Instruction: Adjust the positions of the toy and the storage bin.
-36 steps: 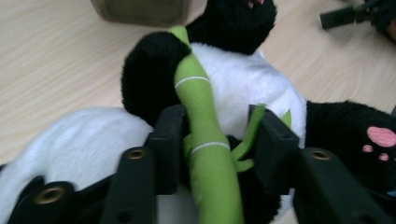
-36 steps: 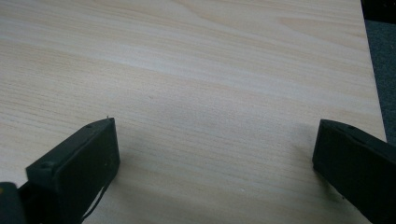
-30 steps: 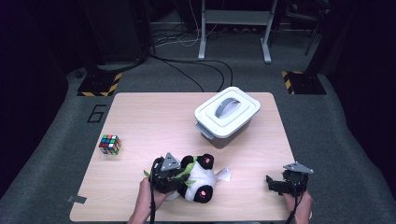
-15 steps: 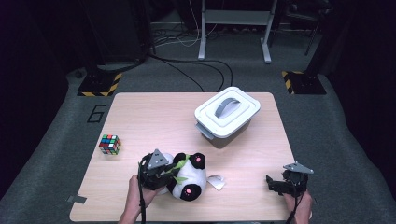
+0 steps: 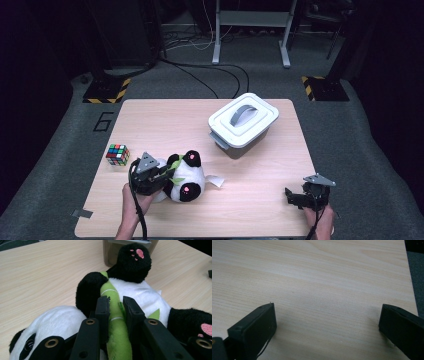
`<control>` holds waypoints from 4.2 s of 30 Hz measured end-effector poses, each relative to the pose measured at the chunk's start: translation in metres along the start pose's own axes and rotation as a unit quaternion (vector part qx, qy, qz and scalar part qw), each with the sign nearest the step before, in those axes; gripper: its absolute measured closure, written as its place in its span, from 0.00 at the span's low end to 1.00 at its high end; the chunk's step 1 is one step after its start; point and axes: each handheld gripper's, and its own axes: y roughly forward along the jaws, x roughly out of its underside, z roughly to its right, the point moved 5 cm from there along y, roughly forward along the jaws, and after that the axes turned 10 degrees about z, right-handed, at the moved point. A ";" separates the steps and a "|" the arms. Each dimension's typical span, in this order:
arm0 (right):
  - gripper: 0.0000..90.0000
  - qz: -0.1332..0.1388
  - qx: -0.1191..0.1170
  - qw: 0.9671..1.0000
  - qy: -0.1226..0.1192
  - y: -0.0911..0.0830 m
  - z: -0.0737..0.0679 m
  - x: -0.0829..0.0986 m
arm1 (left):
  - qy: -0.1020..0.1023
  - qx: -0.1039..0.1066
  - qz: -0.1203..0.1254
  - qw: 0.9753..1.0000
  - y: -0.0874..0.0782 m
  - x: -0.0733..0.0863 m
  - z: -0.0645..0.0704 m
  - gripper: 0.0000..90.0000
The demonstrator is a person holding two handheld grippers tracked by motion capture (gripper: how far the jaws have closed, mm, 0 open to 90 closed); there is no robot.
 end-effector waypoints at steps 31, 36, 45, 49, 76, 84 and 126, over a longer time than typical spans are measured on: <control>0.01 0.001 -0.004 1.000 -0.006 0.000 -0.001 0.000 | -0.078 -0.138 0.013 0.987 0.001 0.010 -0.066 0.84; 0.01 0.000 -0.003 1.000 -0.002 0.000 0.000 0.000 | -0.082 -0.138 0.011 0.987 0.005 0.015 -0.066 0.79; 0.01 -0.001 -0.006 1.000 -0.001 0.000 0.000 0.000 | -0.081 -0.134 0.003 0.988 -0.007 0.016 -0.060 0.30; 0.01 -0.001 -0.006 1.000 0.000 0.000 0.000 0.000 | -0.083 -0.125 0.010 0.989 -0.022 0.018 -0.055 0.19; 0.00 -0.016 -0.028 0.999 -0.020 0.002 -0.031 -0.018 | -0.053 -0.106 -0.042 0.992 -0.037 0.102 -0.014 0.01; 0.01 -0.005 -0.070 0.997 -0.025 -0.001 -0.050 -0.042 | -0.066 -0.123 -0.075 0.987 -0.047 0.128 -0.026 0.01; 0.71 0.010 -0.194 0.968 -0.157 0.052 -0.173 -0.202 | -0.067 -0.151 -0.051 0.985 -0.039 0.155 -0.069 0.00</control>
